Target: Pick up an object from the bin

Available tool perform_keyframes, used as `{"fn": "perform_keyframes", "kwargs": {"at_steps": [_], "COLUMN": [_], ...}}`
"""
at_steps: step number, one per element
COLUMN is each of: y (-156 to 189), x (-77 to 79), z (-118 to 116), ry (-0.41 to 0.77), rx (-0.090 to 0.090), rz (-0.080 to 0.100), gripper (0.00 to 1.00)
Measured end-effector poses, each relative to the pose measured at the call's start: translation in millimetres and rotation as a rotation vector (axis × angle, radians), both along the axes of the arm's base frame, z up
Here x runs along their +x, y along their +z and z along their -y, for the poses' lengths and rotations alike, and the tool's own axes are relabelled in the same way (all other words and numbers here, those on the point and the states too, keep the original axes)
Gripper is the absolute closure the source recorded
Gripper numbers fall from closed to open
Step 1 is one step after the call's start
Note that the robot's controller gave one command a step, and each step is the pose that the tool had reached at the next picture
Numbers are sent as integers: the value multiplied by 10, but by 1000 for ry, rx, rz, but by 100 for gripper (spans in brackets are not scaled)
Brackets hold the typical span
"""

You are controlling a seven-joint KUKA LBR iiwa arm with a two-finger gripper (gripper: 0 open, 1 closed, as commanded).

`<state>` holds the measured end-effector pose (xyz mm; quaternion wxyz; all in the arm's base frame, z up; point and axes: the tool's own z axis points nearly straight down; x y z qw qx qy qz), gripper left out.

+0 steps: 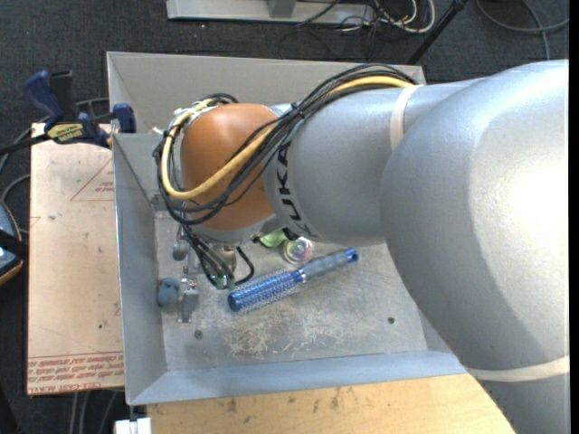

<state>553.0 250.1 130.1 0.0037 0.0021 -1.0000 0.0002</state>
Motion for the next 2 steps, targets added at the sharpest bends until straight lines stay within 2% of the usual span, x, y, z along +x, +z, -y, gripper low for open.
{"fn": "perform_keyframes", "kwargs": {"at_steps": [1,2], "y": [-569,-544], "x": [-30,-17], "z": [113,105], "ry": [-360,-362], "rx": [5,9], "rz": [12,15], "gripper": [0,100]}}
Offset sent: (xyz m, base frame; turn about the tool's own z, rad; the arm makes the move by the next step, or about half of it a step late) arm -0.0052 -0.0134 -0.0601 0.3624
